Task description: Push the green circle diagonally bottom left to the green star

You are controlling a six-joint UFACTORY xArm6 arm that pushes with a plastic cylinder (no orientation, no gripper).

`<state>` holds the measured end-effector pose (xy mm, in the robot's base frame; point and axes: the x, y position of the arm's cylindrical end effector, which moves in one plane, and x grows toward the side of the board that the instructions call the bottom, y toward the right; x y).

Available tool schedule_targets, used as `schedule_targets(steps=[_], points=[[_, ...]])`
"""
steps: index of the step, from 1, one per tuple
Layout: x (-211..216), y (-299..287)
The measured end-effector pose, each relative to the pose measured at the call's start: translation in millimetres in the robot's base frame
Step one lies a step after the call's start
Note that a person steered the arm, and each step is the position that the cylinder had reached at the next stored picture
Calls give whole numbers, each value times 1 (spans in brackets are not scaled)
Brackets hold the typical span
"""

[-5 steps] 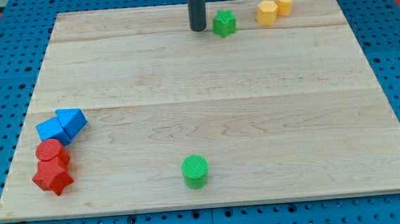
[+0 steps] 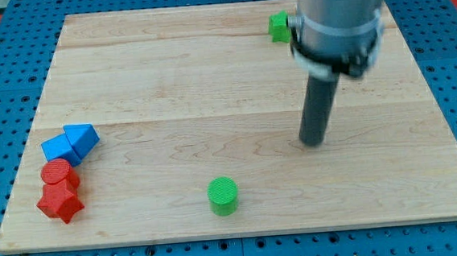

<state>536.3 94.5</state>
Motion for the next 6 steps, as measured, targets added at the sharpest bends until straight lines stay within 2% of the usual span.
schedule_targets(steps=[1, 2, 4, 6], points=[[58, -40], [58, -114], [-5, -187], [9, -249]])
